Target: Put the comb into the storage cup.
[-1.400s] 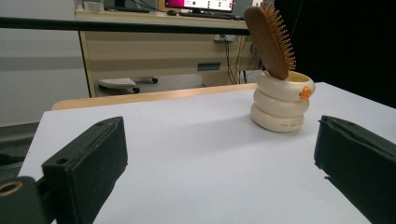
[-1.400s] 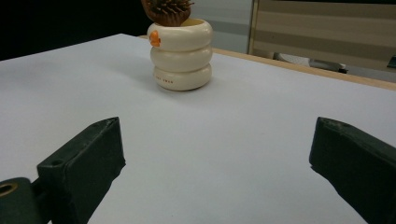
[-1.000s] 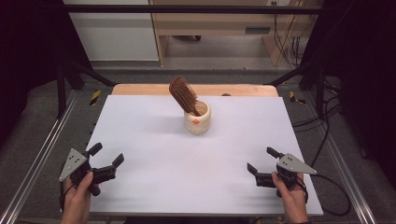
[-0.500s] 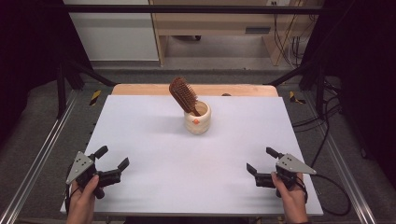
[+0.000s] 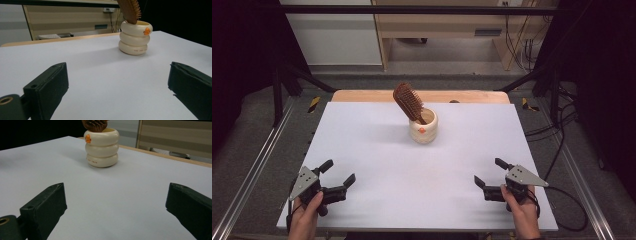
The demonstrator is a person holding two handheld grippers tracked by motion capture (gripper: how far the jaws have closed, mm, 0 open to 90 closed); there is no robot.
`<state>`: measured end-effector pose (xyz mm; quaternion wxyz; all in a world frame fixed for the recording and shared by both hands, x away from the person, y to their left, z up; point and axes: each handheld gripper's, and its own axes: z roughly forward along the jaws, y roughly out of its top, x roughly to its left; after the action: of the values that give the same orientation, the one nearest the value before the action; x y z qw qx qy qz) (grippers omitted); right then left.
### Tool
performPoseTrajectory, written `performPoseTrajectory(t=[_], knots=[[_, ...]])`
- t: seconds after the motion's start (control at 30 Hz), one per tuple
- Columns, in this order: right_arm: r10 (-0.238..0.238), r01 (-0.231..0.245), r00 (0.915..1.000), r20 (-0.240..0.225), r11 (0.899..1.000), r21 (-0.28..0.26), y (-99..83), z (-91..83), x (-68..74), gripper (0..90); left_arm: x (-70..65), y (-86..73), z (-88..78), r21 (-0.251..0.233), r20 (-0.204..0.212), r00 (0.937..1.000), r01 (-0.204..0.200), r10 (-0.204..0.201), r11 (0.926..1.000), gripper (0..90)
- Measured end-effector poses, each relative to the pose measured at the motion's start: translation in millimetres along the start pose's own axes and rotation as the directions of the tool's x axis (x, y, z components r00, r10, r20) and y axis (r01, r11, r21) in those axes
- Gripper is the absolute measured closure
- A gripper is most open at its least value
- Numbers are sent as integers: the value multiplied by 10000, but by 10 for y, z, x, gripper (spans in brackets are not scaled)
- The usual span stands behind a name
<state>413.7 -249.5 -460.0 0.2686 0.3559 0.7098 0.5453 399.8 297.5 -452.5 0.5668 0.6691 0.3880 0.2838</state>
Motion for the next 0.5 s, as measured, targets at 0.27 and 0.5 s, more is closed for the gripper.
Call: performPoseTrajectory(t=[0.27, 0.5], knots=[[-137, 139, 9997, -201, 9999, 75, 10, 70, 78, 33, -109, -12, 26, -45, 316, 9995, 77, -75, 10000, 31], [-111, 111, 9999, -132, 9999, -7, 29, 118, 107, 28, -123, 0, 30, -378, 139, 9999, 56, -50, 9993, 31]])
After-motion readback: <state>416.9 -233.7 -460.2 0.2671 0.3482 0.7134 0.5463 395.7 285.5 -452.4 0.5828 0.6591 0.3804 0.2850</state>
